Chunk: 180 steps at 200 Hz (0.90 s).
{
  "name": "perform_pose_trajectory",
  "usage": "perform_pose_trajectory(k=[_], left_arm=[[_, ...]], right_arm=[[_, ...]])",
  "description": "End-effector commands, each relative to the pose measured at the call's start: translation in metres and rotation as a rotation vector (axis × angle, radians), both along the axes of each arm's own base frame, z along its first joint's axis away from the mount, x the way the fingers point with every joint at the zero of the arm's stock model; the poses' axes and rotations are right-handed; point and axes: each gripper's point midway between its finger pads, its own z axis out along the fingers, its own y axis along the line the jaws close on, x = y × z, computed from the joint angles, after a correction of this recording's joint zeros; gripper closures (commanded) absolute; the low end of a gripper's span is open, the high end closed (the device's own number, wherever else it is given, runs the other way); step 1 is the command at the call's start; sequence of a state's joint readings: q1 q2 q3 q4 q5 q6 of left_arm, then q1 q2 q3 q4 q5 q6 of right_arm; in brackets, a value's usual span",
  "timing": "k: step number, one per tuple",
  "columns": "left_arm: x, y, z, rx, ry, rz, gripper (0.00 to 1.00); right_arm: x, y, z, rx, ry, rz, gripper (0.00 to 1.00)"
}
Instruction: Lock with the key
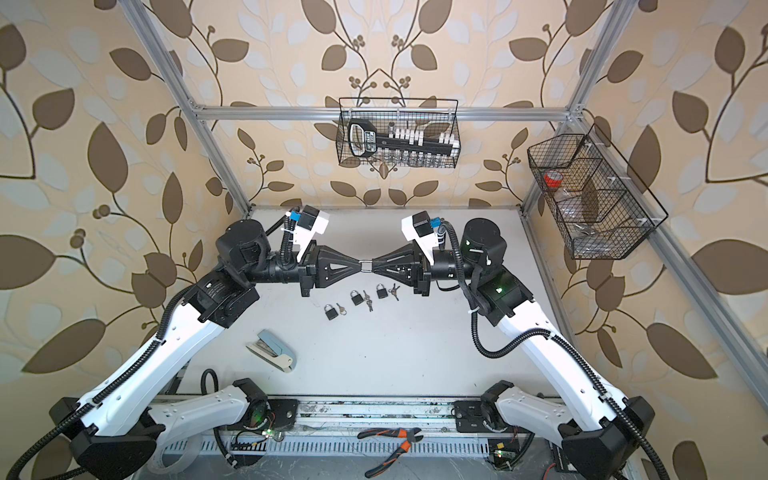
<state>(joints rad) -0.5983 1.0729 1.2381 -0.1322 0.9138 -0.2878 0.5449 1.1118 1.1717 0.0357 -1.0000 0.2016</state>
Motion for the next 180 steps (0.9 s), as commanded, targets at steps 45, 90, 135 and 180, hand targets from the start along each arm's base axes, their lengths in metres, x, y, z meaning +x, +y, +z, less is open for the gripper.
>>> perform_pose_trajectory(k=[45,90,135,180], left_arm=[[-0.004,-0.028,-0.018,0.068,-0.065,-0.014,1.0],[-0.002,-0.015,-0.02,0.105,-0.096,0.044,1.0],[0.005,0.009,-0.008,0.061,-0.108,0.116,1.0],[0.002,0.002,-0.008,0.019,-0.063,0.061,1.0]], right_arm=[[-0.029,0.013,0.029,0.114,-0.019,0.128,1.0],[-0.028,-0.008,0.035,0.166,0.035,0.134,1.0],[-0.027,-0.015,0.034,0.166,0.031,0.114,1.0],[-0.025,-0.01,0.04,0.174,0.034,0.11,0.97]])
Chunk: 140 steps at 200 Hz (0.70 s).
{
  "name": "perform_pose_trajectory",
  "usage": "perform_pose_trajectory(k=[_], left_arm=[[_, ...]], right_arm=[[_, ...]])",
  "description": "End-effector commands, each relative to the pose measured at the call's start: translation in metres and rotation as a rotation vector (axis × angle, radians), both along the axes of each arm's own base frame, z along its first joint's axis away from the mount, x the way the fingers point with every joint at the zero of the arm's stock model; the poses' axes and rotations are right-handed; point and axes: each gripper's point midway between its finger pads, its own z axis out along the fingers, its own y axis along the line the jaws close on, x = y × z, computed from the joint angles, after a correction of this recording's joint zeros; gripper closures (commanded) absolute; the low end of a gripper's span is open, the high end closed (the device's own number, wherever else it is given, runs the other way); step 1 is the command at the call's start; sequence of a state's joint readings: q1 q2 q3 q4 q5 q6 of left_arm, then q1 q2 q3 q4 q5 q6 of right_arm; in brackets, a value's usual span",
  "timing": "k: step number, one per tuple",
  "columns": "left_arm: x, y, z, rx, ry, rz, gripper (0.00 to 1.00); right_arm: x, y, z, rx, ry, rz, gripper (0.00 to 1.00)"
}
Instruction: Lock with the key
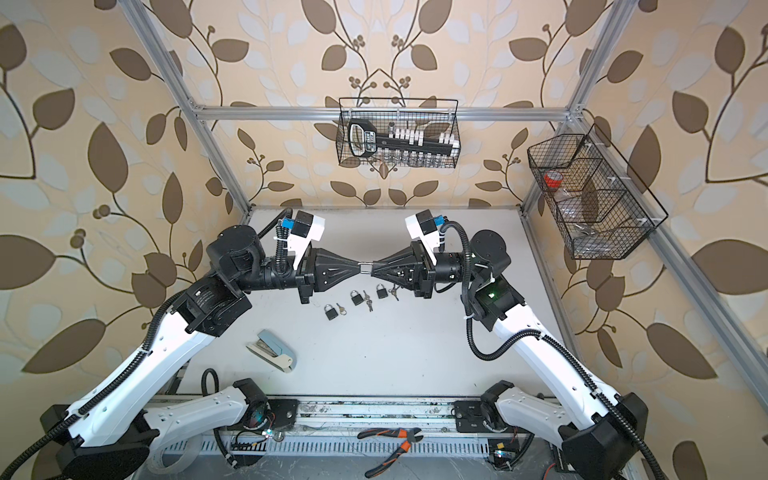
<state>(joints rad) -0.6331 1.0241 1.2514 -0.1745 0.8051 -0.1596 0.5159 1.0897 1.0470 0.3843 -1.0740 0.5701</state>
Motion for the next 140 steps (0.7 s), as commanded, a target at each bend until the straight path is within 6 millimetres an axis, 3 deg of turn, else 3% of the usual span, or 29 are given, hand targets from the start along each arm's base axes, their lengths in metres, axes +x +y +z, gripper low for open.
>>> perform_pose_trajectory(k=[1,50,98,123,140], left_arm=[[0.008,-0.004,-0.018,0.01,0.084,-0.008,1.0],[0.007,-0.01,-0.012,-0.038,0.108,-0.048,1.0],[-0.005,-0.05,-0.052,0.047,0.198,-0.165,1.0],[-0.004,-0.053,-0.065,0.058,0.218,-0.163,1.0],[-0.003,-0.049,-0.062,0.062,0.204,-0.125,1.0]], right_arm=[[-0.016,-0.002,0.031,0.068,-0.115,0.025,0.97],[-0.01,0.007,0.027,0.054,-0.114,-0.012,1.0],[-0.01,0.009,0.041,0.079,-0.15,-0.014,1.0],[-0.012,0.008,0.046,0.086,-0.166,-0.013,1.0],[-0.011,0.007,0.042,0.074,-0.171,-0.024,1.0]])
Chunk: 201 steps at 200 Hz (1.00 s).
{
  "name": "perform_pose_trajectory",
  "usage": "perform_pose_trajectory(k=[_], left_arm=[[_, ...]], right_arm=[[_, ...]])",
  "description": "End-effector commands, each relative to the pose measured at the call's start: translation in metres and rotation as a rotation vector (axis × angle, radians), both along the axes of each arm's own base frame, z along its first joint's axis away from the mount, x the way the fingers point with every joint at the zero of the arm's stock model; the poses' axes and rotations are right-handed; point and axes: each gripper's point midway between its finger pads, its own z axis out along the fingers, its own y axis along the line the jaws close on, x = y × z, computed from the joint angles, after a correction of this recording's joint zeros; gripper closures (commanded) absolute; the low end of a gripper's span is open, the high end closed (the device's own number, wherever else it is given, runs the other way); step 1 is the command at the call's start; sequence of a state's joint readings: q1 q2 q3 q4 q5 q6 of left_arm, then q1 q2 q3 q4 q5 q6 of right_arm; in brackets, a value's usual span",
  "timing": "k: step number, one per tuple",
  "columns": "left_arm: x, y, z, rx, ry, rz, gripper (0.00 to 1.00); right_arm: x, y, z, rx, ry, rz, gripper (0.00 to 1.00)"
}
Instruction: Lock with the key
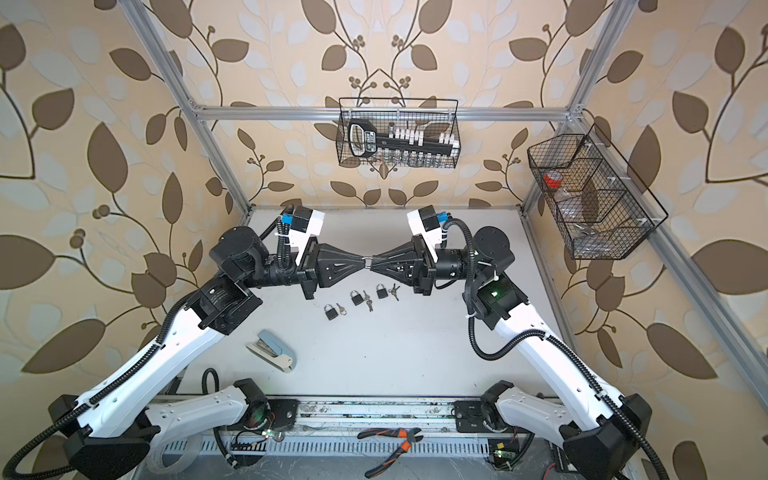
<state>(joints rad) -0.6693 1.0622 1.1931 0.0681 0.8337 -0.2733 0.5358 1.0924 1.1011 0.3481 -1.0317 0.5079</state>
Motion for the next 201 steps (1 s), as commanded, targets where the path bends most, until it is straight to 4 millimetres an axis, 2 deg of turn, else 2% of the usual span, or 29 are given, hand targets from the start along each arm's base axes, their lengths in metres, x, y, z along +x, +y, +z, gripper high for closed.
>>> perform_pose_trajectory(k=[1,18,30,45,57,65,99,149,201], left_arm=[[-0.001,-0.031,-0.072,0.167,0.196,-0.063,1.0],[0.004,-0.018,-0.061,0.164,0.15,0.022,1.0],[0.007,-0.008,-0.052,0.169,0.114,0.082,0.78],[0.01,0.004,-0.039,0.165,0.069,0.147,0.55],[0.012,0.013,-0.03,0.156,0.038,0.196,0.44],[0.013,0.018,-0.027,0.152,0.024,0.222,0.41],[0.01,0.026,-0.016,0.13,-0.01,0.248,0.43],[-0.002,0.023,-0.005,0.096,-0.028,0.18,0.44],[0.001,0.014,-0.013,0.11,0.003,0.139,0.58]], right_arm=[[-0.009,0.005,0.024,0.05,-0.102,0.005,1.0],[-0.008,0.003,0.016,0.017,-0.105,-0.018,1.0],[-0.006,0.004,0.006,-0.027,-0.095,-0.031,1.0],[-0.006,0.003,-0.002,-0.055,-0.093,-0.04,1.0],[-0.008,0.002,-0.007,-0.073,-0.087,-0.034,1.0],[-0.01,0.002,-0.009,-0.083,-0.082,-0.026,1.0],[-0.012,0.001,-0.016,-0.101,-0.071,-0.014,1.0],[-0.01,0.003,-0.023,-0.127,-0.057,-0.012,1.0],[-0.012,0.003,-0.018,-0.116,-0.067,0.0,1.0]])
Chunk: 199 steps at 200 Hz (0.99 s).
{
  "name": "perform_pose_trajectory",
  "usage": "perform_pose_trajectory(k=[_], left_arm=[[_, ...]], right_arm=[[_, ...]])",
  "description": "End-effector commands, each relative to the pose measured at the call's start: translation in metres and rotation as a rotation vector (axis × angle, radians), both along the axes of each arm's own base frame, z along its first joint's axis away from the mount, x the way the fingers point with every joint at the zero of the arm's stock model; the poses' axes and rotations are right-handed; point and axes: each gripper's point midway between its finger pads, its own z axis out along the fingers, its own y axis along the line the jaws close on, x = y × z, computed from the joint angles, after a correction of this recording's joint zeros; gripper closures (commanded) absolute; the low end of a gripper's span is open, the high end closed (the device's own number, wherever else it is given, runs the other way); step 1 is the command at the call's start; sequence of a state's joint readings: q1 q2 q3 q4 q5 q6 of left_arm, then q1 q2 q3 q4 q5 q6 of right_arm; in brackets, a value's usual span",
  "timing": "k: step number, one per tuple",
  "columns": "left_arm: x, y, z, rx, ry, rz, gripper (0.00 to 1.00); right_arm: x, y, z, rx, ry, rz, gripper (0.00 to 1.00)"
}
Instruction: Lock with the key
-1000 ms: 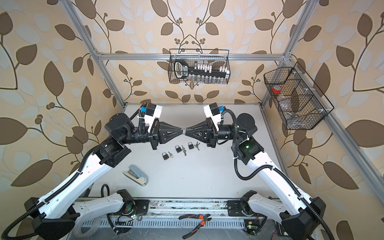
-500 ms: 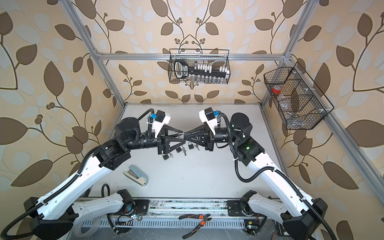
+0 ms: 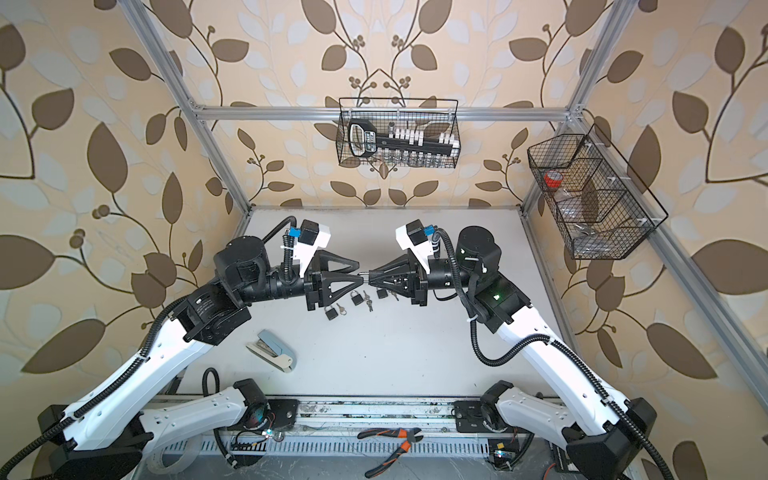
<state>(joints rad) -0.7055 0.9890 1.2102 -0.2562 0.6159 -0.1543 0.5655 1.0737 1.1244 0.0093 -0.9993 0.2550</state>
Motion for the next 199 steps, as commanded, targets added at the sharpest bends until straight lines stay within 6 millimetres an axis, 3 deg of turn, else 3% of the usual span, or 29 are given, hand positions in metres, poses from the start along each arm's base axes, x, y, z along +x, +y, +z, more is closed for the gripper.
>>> perform_pose_trajectory(k=[1,44,89,122,144,156,165,177,199], left_arm=[[-0.005,-0.003,0.023,-0.053,-0.06,-0.045,0.59],[-0.005,-0.005,0.025,-0.065,-0.061,-0.058,0.84],[-0.008,-0.003,0.028,-0.071,-0.069,-0.06,0.79],[-0.009,-0.003,0.026,-0.067,-0.062,-0.061,1.0],[-0.008,-0.002,0.024,-0.066,-0.057,-0.055,1.0],[-0.007,0.0,0.024,-0.073,-0.056,-0.04,1.0],[-0.003,0.002,0.025,-0.084,-0.052,-0.015,1.0],[0.005,0.008,0.025,-0.1,-0.028,0.014,1.0],[0.014,0.02,0.032,-0.169,0.009,0.009,1.0]], right_arm=[[-0.009,-0.002,0.022,0.034,-0.069,0.027,1.0],[-0.005,-0.001,0.016,0.026,-0.063,0.015,1.0],[0.0,-0.001,0.009,0.014,-0.058,-0.015,1.0],[0.0,-0.001,0.011,0.016,-0.06,-0.012,1.0],[-0.001,-0.002,0.013,0.021,-0.067,-0.017,1.0],[-0.001,-0.005,0.015,0.032,-0.072,-0.03,0.63],[0.003,-0.011,0.018,0.06,-0.065,-0.055,0.48],[0.011,-0.022,0.02,0.105,-0.034,-0.084,0.35],[0.021,-0.039,0.018,0.17,0.048,-0.104,0.23]])
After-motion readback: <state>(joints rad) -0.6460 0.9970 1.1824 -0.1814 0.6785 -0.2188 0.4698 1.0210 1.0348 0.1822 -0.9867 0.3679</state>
